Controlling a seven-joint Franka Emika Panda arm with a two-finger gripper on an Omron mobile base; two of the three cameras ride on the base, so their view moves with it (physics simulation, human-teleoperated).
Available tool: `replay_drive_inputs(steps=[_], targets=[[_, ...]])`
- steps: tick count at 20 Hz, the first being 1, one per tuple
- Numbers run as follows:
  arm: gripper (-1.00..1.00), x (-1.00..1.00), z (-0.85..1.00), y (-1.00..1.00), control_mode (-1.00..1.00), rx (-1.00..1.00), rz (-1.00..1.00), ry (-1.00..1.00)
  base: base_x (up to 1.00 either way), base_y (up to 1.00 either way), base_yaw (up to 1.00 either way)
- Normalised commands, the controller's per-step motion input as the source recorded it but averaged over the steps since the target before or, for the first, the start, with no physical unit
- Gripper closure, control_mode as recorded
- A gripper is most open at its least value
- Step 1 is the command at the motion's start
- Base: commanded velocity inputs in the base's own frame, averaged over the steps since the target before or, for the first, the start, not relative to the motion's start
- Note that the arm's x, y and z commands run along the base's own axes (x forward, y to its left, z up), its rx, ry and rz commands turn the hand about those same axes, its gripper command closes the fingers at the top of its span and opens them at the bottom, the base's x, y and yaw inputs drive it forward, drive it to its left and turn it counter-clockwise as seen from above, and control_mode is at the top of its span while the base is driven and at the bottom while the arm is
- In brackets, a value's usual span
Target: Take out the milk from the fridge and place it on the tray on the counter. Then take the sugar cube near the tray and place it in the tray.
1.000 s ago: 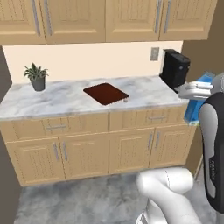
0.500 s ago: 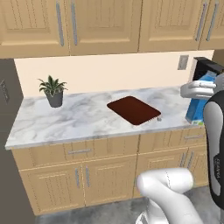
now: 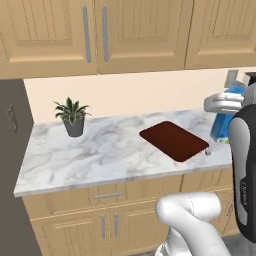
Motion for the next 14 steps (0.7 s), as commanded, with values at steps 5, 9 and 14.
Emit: replay_drive_inputs(steps=[5, 9, 14], targets=[[1.0, 0.0, 0.0, 0.0, 1.0, 0.0, 0.0, 0.0, 0.83, 0.04, 0.0], [1.0, 0.0, 0.0, 0.0, 1.0, 0.0, 0.0, 0.0, 0.78, -0.05, 0.0], [1.0, 0.0, 0.0, 0.0, 1.0, 0.0, 0.0, 0.0, 0.29, -0.05, -0.1]])
